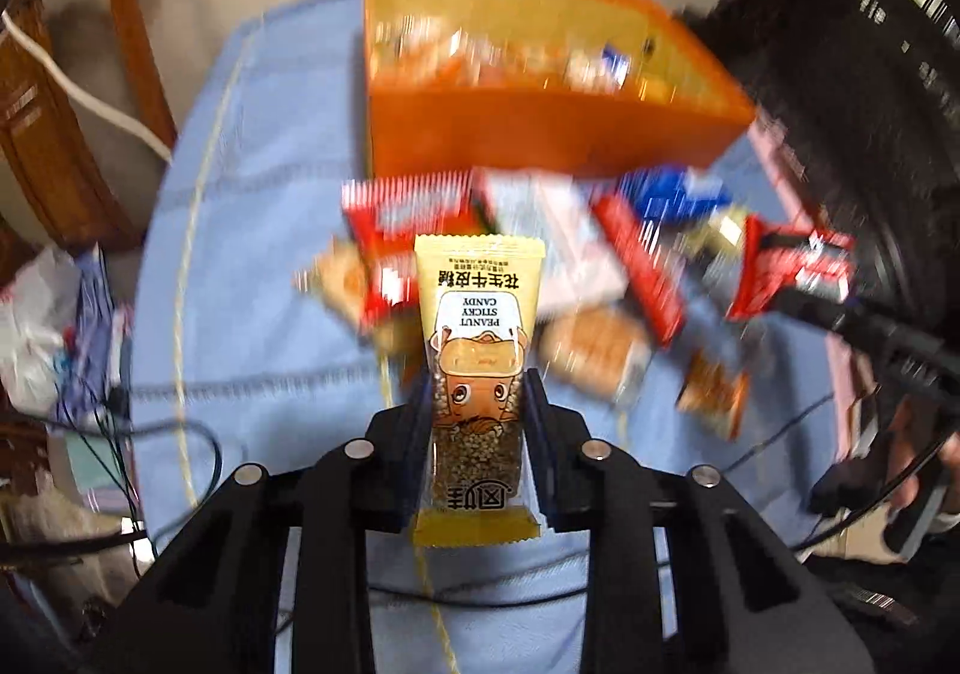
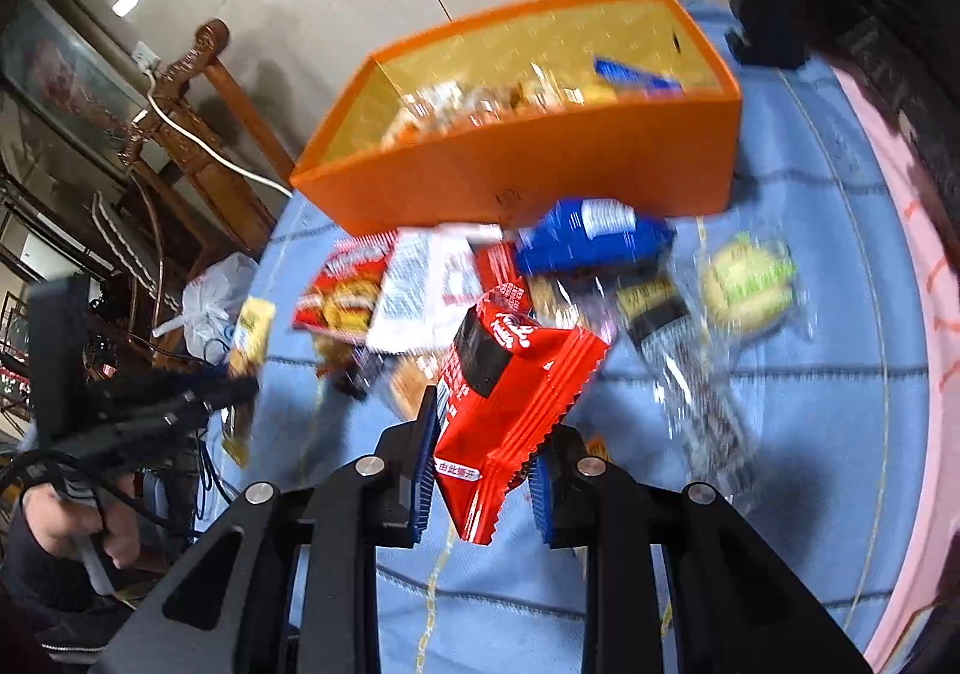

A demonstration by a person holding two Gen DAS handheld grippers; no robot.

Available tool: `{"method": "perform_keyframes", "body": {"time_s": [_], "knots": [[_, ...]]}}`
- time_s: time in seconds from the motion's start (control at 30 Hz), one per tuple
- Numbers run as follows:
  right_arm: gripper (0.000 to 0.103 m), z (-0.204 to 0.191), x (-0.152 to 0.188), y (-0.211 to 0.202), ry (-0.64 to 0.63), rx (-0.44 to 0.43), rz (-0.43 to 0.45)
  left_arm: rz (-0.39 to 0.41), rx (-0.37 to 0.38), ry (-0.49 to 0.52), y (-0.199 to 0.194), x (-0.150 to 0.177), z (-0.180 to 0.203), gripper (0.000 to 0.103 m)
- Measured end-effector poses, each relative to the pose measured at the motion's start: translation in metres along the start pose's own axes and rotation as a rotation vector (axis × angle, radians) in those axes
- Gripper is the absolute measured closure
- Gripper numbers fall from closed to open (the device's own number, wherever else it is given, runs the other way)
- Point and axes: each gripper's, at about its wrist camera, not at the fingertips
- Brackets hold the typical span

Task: Organize snacks
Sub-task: 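Carry both held snacks over the orange box and release them, then grasp the red chip bag with left tool while right grasps orange snack packet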

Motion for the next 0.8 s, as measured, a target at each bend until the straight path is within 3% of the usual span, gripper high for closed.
{"method": "perform_keyframes", "body": {"time_s": [0.17,0.27,0.3,0.33,0.37,0.4,0.53,0.63,0.8], "knots": [[0.077,-0.006,-0.067,-0.025,-0.019,0.036,0.165,0.117,0.02,0.104,-0.02,-0.074,0.025,0.075],[0.077,-0.006,-0.117,-0.024,0.008,0.077,0.242,0.172,0.039,0.093,-0.015,-0.137,0.036,0.073],[0.075,-0.003,-0.134,-0.018,0.022,0.105,0.272,0.181,0.043,0.061,-0.007,-0.158,0.035,0.066],[0.07,-0.001,-0.143,-0.013,0.029,0.129,0.281,0.18,0.044,0.036,0.0,-0.17,0.033,0.045],[0.043,0.001,-0.15,-0.007,0.043,0.178,0.271,0.164,-0.019,-0.022,0.01,-0.186,0.028,0.015],[0.025,0.004,-0.152,-0.004,0.066,0.236,0.256,0.159,-0.087,-0.069,0.014,-0.193,0.024,0.009],[0.021,0.015,-0.122,0.0,0.055,0.196,0.277,0.185,-0.038,-0.086,0.015,-0.178,0.015,0.008],[0.021,0.026,-0.088,0.016,0.049,0.177,0.194,0.104,-0.063,-0.125,0.031,-0.151,-0.002,0.008],[0.021,0.042,-0.037,0.036,0.069,0.164,0.048,0.041,-0.102,-0.159,0.04,-0.099,-0.023,0.008]]}}
Point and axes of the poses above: each gripper's, at about its wrist camera, not at the fingertips, and y roughly the way its jaws point, z to its right, x to its underside, and after that the axes turned 14 degrees about x, right-handed
